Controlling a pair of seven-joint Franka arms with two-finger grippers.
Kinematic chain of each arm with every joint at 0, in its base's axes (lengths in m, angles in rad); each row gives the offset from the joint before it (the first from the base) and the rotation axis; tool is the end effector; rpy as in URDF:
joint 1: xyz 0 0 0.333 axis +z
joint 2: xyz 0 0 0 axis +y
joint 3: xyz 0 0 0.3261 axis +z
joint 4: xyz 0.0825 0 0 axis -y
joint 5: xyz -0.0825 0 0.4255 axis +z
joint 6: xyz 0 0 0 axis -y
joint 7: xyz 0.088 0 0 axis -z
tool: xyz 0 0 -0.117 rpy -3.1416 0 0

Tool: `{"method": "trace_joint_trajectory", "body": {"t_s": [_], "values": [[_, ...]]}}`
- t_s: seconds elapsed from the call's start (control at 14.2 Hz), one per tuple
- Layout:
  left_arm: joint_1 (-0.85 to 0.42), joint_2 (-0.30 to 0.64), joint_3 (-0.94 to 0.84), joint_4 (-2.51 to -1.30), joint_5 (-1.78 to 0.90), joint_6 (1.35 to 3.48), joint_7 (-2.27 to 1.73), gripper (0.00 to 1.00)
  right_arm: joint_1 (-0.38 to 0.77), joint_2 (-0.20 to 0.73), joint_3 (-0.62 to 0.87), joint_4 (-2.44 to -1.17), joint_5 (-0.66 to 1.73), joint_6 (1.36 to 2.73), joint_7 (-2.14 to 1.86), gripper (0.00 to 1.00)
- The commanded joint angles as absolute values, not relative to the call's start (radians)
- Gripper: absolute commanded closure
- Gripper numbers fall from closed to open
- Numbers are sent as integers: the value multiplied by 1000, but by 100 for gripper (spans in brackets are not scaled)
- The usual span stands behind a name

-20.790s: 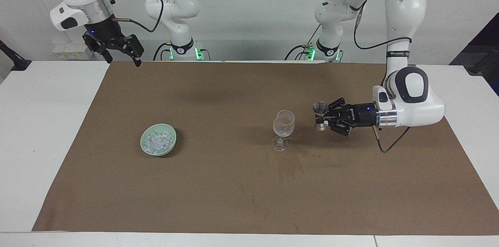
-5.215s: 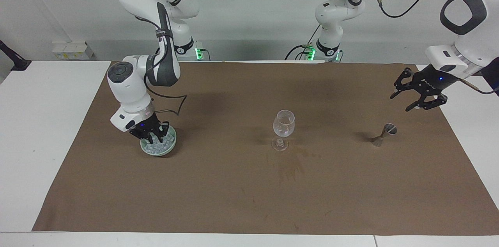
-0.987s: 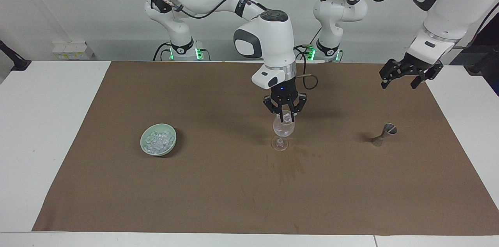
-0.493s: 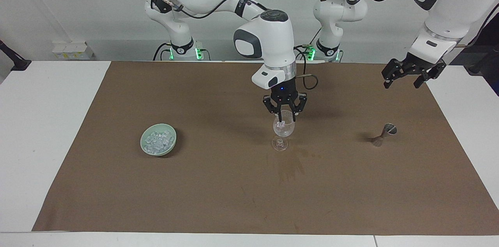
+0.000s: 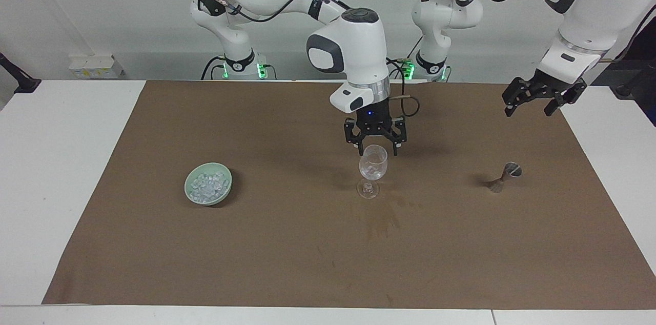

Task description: Pour wine and add ice with both arms

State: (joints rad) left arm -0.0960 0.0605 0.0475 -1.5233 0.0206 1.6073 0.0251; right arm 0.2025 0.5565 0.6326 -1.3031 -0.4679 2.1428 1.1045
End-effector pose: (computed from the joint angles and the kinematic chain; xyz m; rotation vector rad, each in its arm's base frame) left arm 0.6187 -0.0285 0.6156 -3.1160 0.1157 -0.0372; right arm 0.6190 0.4797 0.4975 -2.8461 0.3262 -0.4793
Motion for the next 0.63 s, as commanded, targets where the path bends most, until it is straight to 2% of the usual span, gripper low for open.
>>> {"method": "trace_joint_trajectory", "body": {"t_s": [0.0, 0.28, 0.56], "values": [[-97, 66, 44, -1508, 38, 1603, 23, 0, 173, 512, 624, -1312, -499, 2131, 1095, 0], [-103, 66, 44, -1508, 41, 1603, 25, 0, 164, 462, 488, -1315, -462, 2117, 990, 0], [-101, 64, 44, -1508, 41, 1603, 25, 0, 160, 385, 348, -1321, -279, 2047, 898, 0]]}}
